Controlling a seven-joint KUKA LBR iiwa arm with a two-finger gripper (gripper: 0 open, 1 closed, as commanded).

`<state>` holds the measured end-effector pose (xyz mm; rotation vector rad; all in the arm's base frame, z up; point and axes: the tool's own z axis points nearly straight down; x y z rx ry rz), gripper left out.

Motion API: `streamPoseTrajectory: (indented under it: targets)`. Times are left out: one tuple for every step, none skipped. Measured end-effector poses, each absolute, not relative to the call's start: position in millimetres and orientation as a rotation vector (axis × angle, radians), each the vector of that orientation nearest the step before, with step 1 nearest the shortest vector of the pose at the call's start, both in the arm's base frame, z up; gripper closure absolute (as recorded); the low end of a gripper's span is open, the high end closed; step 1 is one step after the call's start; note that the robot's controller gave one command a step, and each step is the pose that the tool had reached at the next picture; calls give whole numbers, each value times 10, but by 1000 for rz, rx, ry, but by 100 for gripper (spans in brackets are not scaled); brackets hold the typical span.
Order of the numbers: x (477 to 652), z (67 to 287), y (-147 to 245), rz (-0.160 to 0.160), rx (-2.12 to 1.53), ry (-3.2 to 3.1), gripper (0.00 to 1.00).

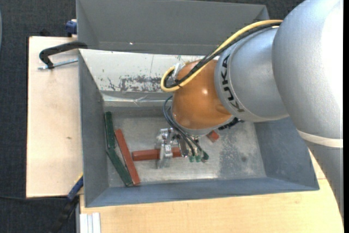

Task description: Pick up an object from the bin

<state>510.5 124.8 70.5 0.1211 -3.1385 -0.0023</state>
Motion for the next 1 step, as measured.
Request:
streamPoseTrajectory:
  targets:
    - [5257, 2096, 858, -2, 170, -3142, 100]
